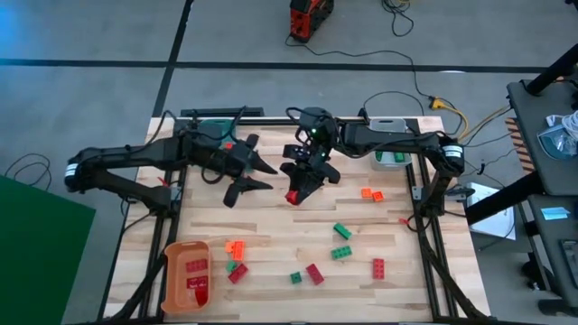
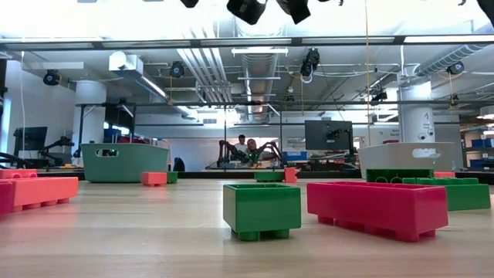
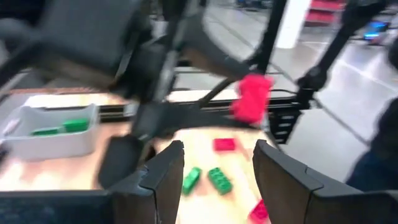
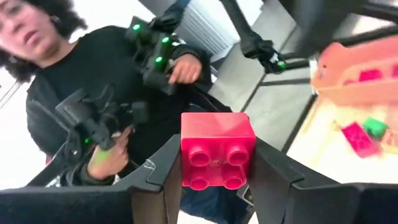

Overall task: Sort blocks
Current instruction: Put the red game piece into the orange bin

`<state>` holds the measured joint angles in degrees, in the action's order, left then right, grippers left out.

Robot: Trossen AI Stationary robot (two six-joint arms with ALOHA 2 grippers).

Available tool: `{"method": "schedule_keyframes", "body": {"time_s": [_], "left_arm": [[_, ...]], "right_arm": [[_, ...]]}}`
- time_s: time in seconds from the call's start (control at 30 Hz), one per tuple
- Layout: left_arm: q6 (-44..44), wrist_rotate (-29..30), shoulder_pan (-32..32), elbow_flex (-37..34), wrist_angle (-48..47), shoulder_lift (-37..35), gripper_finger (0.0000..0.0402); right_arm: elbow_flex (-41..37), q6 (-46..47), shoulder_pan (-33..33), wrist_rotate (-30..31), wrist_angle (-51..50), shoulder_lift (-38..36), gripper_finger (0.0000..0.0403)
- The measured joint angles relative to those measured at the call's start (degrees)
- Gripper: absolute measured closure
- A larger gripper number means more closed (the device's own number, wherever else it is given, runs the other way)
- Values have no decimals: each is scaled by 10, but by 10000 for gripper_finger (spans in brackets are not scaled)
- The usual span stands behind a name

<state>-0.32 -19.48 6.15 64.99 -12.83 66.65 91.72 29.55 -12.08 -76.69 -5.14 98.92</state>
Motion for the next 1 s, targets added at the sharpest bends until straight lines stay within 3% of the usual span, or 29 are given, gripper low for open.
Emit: {"method": "schedule_keyframes", "body": {"time_s": [0.23, 0.4, 0.57, 0.7, 0.8, 0.87, 1.0], "left_arm": [[-2, 100, 0, 0, -28, -37, 232], [-4, 106, 0, 0, -28, -55, 232], [-54, 106, 0, 0, -37, -66, 232], [-111, 118, 0, 0, -64, -78, 232], [-94, 127, 0, 0, -82, -79, 232], [-39, 157, -7, 0, -89, -79, 232], [77, 293, -21, 0, -85, -79, 228]], "right_arm": [[0, 0, 7, -18, 73, -10, 270], [4, 6, 7, 4, 106, -10, 270], [6, -61, -7, 165, 84, -21, 270], [7, -183, -13, 323, 4, -43, 270], [7, -266, -10, 447, -61, -52, 270], [6, -291, -8, 487, -84, -54, 270], [7, -263, -9, 498, -83, -57, 270]]}}
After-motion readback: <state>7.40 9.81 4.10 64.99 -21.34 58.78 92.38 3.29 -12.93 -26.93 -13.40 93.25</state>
